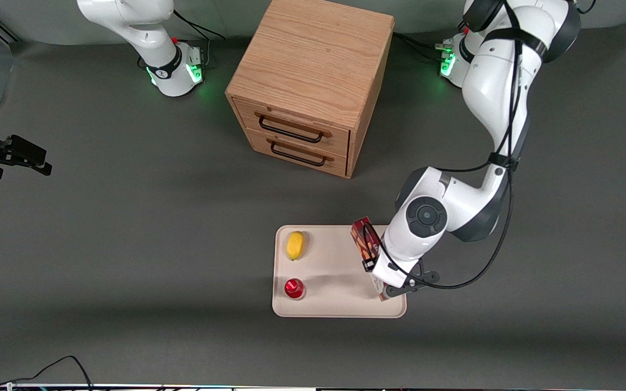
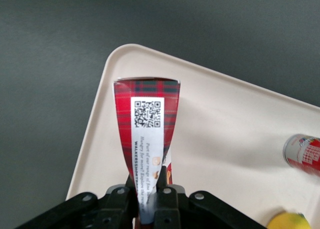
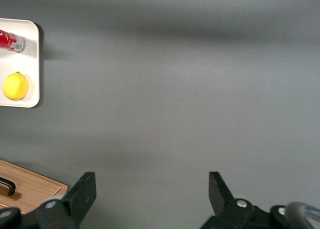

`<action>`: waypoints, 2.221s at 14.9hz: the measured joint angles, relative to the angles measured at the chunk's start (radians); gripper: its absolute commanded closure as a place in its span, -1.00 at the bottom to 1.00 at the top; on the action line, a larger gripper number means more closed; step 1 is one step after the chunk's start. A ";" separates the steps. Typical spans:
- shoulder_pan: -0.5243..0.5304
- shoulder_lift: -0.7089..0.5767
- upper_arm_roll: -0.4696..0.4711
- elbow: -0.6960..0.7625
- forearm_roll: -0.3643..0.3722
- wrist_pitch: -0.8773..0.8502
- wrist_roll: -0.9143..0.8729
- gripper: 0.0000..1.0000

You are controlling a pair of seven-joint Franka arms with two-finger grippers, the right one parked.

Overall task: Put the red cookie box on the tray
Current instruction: 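Lower the box onto the tray and open the left gripper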

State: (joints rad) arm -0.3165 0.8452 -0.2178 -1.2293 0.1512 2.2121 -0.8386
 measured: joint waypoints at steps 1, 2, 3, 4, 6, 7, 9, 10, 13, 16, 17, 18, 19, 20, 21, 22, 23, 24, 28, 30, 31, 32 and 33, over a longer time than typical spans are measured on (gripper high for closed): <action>0.000 0.012 0.002 -0.010 0.003 0.036 0.000 1.00; 0.000 0.023 0.004 -0.019 0.005 0.061 0.000 1.00; 0.001 0.034 0.006 -0.023 0.007 0.072 0.000 1.00; 0.001 0.041 0.007 -0.024 0.009 0.080 0.000 1.00; 0.002 0.041 0.007 -0.023 0.013 0.081 0.000 1.00; 0.002 0.041 0.007 -0.023 0.015 0.081 0.000 1.00; 0.003 0.041 0.010 -0.023 0.018 0.081 0.000 0.61; 0.004 0.041 0.014 -0.023 0.019 0.081 0.001 0.34; 0.005 0.046 0.021 -0.023 0.028 0.089 0.004 -0.81; 0.005 0.049 0.025 -0.024 0.031 0.096 0.006 -1.00; 0.005 0.049 0.026 -0.023 0.031 0.097 0.006 -1.00; 0.005 0.049 0.026 -0.022 0.031 0.097 0.006 -1.00; 0.005 0.048 0.026 -0.019 0.031 0.092 0.006 -1.00; 0.005 0.044 0.026 -0.014 0.031 0.069 0.006 -1.00; 0.006 0.037 0.026 -0.001 0.030 0.025 0.006 -1.00; 0.006 0.026 0.025 0.019 0.029 -0.036 0.006 -1.00; 0.006 0.012 0.022 0.045 0.029 -0.115 0.006 -1.00; 0.006 -0.006 0.017 0.077 0.026 -0.200 0.006 -1.00; 0.010 -0.076 0.003 0.227 -0.018 -0.547 0.034 -1.00; 0.033 -0.121 0.004 0.270 -0.026 -0.665 0.108 -1.00; 0.055 -0.151 0.007 0.277 -0.031 -0.702 0.162 -1.00; 0.083 -0.184 0.011 0.278 -0.040 -0.741 0.223 -1.00; 0.111 -0.216 0.021 0.275 -0.051 -0.777 0.279 -1.00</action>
State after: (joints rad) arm -0.2059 0.6294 -0.1970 -0.9548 0.1005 1.4350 -0.5599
